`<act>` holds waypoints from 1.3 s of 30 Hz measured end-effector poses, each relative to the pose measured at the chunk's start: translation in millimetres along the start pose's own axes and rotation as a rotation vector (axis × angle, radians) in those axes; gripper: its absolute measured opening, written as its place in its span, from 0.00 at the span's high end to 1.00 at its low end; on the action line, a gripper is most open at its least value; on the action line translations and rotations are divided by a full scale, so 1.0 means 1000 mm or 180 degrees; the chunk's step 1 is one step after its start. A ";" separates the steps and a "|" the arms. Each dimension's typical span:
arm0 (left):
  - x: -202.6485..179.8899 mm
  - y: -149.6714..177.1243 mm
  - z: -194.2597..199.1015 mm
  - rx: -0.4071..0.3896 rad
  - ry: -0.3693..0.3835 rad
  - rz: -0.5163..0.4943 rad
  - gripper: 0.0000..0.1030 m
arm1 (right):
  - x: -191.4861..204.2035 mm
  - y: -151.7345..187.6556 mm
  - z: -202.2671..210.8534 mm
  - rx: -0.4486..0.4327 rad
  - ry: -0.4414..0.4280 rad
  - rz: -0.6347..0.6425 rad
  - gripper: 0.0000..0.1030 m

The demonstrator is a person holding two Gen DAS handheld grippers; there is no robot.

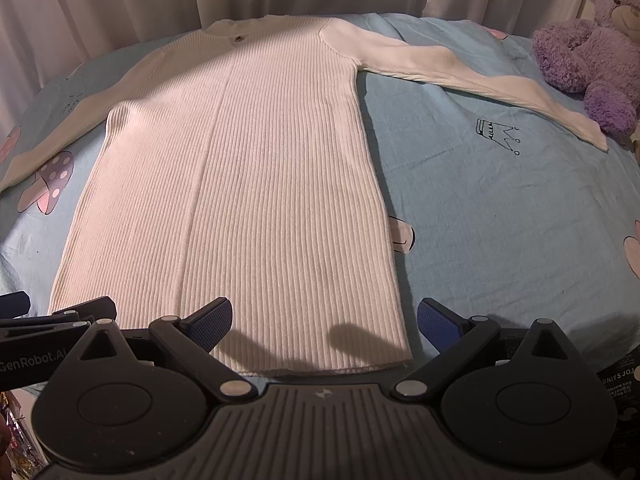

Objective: Fold small clothes

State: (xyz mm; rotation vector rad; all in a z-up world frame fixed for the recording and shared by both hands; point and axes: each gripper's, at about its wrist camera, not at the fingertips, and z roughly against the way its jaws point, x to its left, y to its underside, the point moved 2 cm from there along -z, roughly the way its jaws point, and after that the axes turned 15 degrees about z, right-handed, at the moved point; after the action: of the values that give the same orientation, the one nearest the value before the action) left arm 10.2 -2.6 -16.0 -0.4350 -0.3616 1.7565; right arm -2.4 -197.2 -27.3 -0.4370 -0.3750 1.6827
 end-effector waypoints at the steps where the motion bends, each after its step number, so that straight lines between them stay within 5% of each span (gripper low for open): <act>1: 0.000 0.000 0.000 0.0001 0.0000 -0.0002 0.00 | -0.001 0.001 0.000 0.0001 -0.0002 -0.0001 0.04; 39: -0.001 0.000 0.000 0.0003 -0.0006 -0.0008 0.00 | -0.001 0.003 0.002 -0.0011 0.0003 -0.0005 0.04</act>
State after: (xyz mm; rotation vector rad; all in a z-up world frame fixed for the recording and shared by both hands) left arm 10.1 -3.8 -16.0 -0.4320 -0.3627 1.7546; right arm -5.9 -198.7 -26.8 -0.4399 -0.3775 1.6806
